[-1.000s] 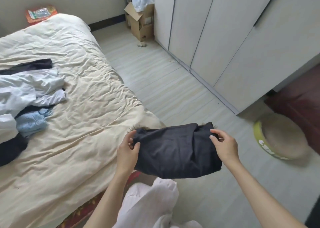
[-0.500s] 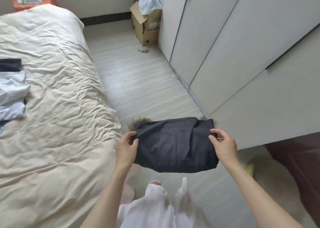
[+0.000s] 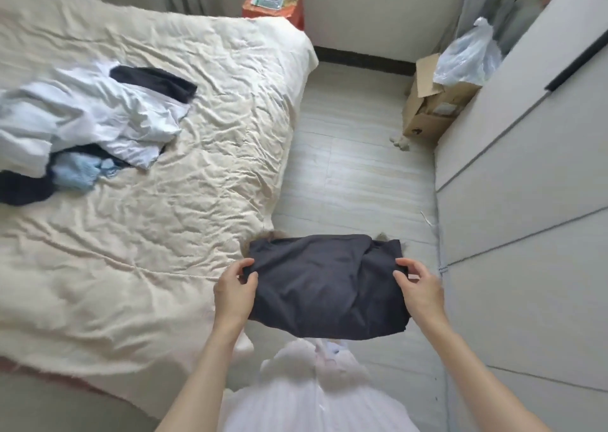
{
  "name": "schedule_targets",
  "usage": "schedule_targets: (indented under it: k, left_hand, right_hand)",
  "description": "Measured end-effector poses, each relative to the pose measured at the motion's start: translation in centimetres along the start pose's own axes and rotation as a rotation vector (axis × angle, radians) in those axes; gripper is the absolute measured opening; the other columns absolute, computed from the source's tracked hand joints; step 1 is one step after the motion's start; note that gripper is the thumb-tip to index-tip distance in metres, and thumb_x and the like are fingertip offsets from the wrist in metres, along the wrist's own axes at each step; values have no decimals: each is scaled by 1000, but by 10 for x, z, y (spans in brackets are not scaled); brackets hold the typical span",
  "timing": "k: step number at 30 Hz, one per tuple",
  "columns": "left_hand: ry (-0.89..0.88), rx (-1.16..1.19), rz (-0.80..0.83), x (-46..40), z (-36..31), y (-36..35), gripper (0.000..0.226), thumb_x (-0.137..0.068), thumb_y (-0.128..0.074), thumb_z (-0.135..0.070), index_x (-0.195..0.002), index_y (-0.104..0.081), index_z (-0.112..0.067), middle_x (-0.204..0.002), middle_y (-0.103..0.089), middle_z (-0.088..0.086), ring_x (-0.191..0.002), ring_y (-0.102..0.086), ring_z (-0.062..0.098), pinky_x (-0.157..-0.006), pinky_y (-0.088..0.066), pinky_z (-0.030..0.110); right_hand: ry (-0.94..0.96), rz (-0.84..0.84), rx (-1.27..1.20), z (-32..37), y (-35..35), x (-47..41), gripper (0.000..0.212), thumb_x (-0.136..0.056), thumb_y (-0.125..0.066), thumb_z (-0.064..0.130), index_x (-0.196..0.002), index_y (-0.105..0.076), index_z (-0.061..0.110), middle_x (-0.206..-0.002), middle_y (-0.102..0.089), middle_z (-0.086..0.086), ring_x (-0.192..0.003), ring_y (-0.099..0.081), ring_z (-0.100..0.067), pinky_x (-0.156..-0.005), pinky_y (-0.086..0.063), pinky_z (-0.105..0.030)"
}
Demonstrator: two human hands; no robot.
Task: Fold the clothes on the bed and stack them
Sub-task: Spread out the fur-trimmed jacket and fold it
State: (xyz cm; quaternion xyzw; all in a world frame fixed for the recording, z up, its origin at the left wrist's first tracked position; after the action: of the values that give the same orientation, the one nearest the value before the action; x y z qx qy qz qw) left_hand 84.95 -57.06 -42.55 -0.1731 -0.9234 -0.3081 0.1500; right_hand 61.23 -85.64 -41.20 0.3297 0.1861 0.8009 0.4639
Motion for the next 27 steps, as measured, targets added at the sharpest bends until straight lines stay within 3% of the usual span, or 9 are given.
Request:
schedule_targets:
  k: [5, 12, 16, 19, 21, 24, 27]
  left_hand:
    - [193, 82, -242, 2, 19, 39, 27, -87, -58, -2, -112, -67, -9, -107, -67, 4, -91, -58, 22, -84, -40, 24]
    - [402, 240, -524, -10, 65, 85, 28, -89, -56, -4, -114, -65, -12, -115, -65, 4, -97, -60, 30, -90, -47, 35]
    - [423, 343, -663, -50, 73, 125, 30, -90, -54, -4, -118, -63, -12, -121, -62, 1, -81, -58, 24, -87, -46, 32]
    - [390, 371, -782, -83, 61, 170, 31, -92, -52, -3, -120, -62, -11, -119, -63, 14, -97, -59, 35, -94, -46, 41]
    - [356, 381, -895, -99, 52, 201, 31, -93, -51, -3, -121, -62, -11, -116, -62, 22, -105, -56, 41, -93, -45, 41]
    - [319, 391, -1056, -107, 54, 233, 33, -93, -50, -5, -122, -60, -18, -120, -63, 3, -99, -59, 25, -86, -46, 29]
    - [355, 416, -1131, -121, 92, 228, 38, -92, -49, -5, -127, -55, -20, -121, -62, 5, -83, -58, 10, -81, -45, 18]
  right_hand:
    - [211, 217, 172, 82, -54, -68, 22, -88, -60, 13, -106, -67, 22, -90, -60, 5, -79, -56, -20, -73, -37, -28]
    - [512, 541, 295, 205, -198, -103, 24, -91, -56, 13, -109, -66, 26, -97, -61, 8, -86, -57, -17, -81, -44, -31]
    - [586, 643, 271, 279, -280, -112, 26, -89, -57, 12, -106, -67, 28, -100, -62, 9, -79, -57, -11, -71, -40, -22]
    - [647, 709, 234, 347, -332, -108, 28, -89, -56, 11, -106, -66, 31, -104, -61, 13, -88, -56, -8, -78, -40, -21]
    - [703, 725, 192, 393, -360, -100, 28, -89, -57, 12, -107, -67, 31, -103, -61, 17, -80, -57, -1, -82, -42, -21]
    - [774, 748, 102, 439, -395, -90, 26, -89, -58, 11, -104, -66, 30, -94, -58, 29, -69, -57, 14, -70, -40, -3]
    - [779, 781, 94, 441, -439, -102, 26, -89, -58, 9, -102, -65, 30, -97, -61, 25, -70, -54, 21, -67, -40, 0]
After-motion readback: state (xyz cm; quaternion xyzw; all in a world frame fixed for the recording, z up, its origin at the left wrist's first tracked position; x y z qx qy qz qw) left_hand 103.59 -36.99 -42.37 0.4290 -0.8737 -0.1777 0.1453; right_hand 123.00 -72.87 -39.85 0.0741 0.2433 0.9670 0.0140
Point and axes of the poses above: each hand's wrist, its own x-axis away from the middle knuckle, its own y-axis out of the back of the hand, z = x × y, the point moved 10 cm from there along -x, towards the middle knuckle
